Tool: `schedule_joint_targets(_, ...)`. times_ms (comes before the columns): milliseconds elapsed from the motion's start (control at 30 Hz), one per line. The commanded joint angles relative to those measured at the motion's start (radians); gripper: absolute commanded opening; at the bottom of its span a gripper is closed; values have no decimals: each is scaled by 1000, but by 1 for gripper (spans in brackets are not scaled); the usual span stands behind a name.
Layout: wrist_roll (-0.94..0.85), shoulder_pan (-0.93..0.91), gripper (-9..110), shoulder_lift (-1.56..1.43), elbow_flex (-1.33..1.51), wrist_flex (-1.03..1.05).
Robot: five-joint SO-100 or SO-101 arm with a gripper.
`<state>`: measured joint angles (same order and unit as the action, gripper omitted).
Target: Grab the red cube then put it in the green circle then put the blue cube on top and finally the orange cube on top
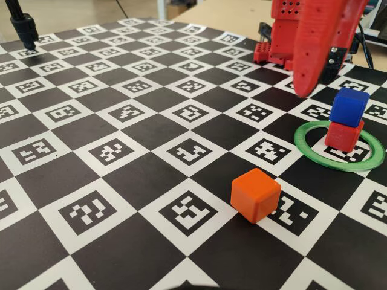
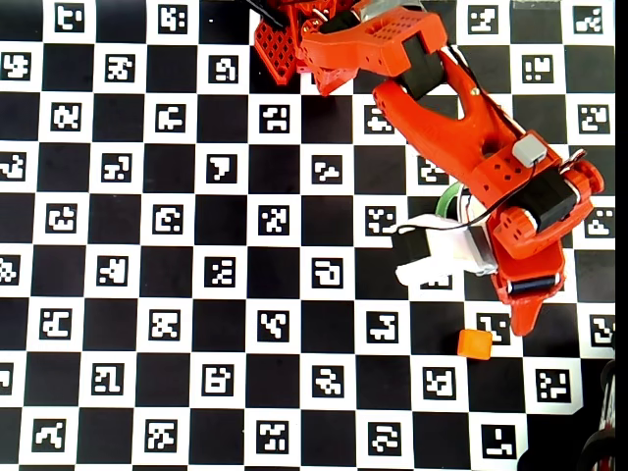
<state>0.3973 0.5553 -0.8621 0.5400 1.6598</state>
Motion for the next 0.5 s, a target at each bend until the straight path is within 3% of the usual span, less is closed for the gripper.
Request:
schedule_joint_targets(0,6,-12,39,23,-115,-15)
schedule_joint_targets(467,58,-46,40,247,-324,-64)
